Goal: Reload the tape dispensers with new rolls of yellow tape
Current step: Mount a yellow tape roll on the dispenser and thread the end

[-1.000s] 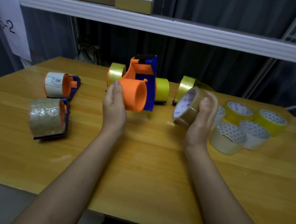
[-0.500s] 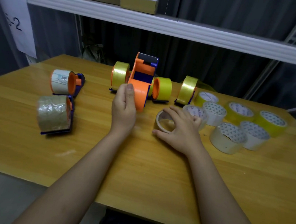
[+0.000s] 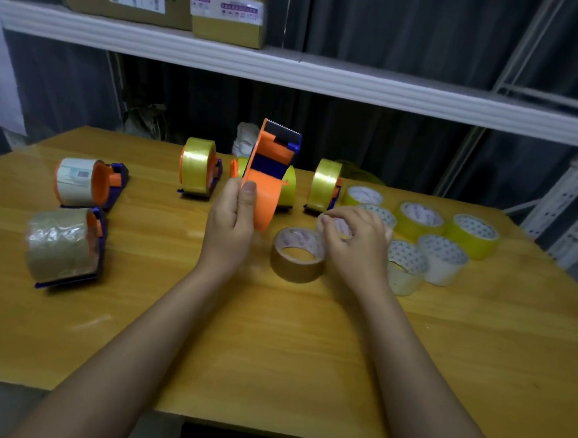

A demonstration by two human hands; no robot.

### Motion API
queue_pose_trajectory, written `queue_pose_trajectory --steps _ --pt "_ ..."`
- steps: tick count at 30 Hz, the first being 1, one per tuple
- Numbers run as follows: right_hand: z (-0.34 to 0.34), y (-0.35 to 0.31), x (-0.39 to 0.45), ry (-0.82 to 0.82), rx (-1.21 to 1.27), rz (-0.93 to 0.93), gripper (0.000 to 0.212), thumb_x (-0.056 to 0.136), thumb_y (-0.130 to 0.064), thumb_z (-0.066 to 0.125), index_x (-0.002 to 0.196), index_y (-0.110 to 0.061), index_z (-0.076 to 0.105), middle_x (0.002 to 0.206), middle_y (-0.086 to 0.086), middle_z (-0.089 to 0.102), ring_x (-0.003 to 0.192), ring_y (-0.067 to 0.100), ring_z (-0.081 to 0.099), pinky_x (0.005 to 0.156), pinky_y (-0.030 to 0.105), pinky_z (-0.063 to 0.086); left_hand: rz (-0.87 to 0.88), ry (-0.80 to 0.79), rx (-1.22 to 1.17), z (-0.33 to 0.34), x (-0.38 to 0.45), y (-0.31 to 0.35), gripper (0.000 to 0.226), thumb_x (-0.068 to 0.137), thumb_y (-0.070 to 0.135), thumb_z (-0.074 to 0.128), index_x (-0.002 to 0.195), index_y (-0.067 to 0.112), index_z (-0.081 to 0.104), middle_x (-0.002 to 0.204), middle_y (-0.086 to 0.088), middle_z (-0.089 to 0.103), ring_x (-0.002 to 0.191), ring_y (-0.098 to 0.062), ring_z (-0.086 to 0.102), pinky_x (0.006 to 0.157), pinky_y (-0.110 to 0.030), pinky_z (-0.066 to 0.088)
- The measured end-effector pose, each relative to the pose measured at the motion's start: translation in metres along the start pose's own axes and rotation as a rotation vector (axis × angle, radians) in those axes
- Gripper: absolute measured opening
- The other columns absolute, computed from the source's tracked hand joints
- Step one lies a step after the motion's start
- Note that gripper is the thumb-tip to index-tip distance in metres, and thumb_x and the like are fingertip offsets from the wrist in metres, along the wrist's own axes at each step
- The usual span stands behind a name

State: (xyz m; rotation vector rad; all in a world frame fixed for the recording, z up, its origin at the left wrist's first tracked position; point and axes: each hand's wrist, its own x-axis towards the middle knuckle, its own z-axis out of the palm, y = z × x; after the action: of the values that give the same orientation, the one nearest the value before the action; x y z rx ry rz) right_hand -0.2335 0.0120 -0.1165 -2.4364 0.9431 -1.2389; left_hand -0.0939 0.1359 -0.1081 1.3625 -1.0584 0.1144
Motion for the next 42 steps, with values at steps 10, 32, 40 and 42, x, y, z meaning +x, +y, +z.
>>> queue_pose_trajectory --steps 10,32,40,42 --pt "-0.064 0.064 0.041 -0.005 -0.109 0.173 0.017 0.093 -0.027 0.058 0.103 -0.022 0.071 0.112 -0.002 0.065 0.115 0.021 0.048 0.099 0.037 0.031 0.114 -0.143 0.032 0.064 0.032 0.045 0.021 0.102 0.024 0.037 0.084 0.017 0.046 0.064 0.009 0.041 0.055 -0.002 0.043 0.05 -0.014 0.031" --pt "0.033 0.124 0.188 -0.785 -0.157 0.511 0.102 0.074 -0.043 0.078 0.153 -0.016 0.02 0.154 0.009 0.032 0.137 0.029 0.038 0.109 0.04 0.037 0.112 -0.145 0.172 0.129 0.143 0.007 0.027 0.103 0.031 0.034 0.086 0.013 0.045 0.069 0.009 0.043 0.061 -0.005 0.043 0.053 -0.016 0.03" --pt "0.009 0.105 0.167 -0.131 0.06 0.311 0.081 0.079 -0.044 0.075 0.146 -0.025 0.033 0.146 0.006 0.032 0.13 0.026 0.041 0.098 0.033 0.041 0.09 -0.109 0.126 0.109 0.132 0.007 0.032 0.103 0.029 0.034 0.092 0.004 0.051 0.071 0.003 0.046 0.061 -0.011 0.046 0.056 -0.023 0.034" --pt "-0.006 0.079 0.154 -0.031 0.254 0.222 0.078 0.08 -0.041 0.075 0.145 -0.027 0.034 0.147 0.002 0.031 0.13 0.015 0.037 0.096 0.025 0.034 0.078 -0.081 0.106 0.096 0.125 0.013 0.031 0.103 0.027 0.034 0.092 0.004 0.051 0.071 0.002 0.047 0.062 -0.013 0.048 0.056 -0.024 0.036"
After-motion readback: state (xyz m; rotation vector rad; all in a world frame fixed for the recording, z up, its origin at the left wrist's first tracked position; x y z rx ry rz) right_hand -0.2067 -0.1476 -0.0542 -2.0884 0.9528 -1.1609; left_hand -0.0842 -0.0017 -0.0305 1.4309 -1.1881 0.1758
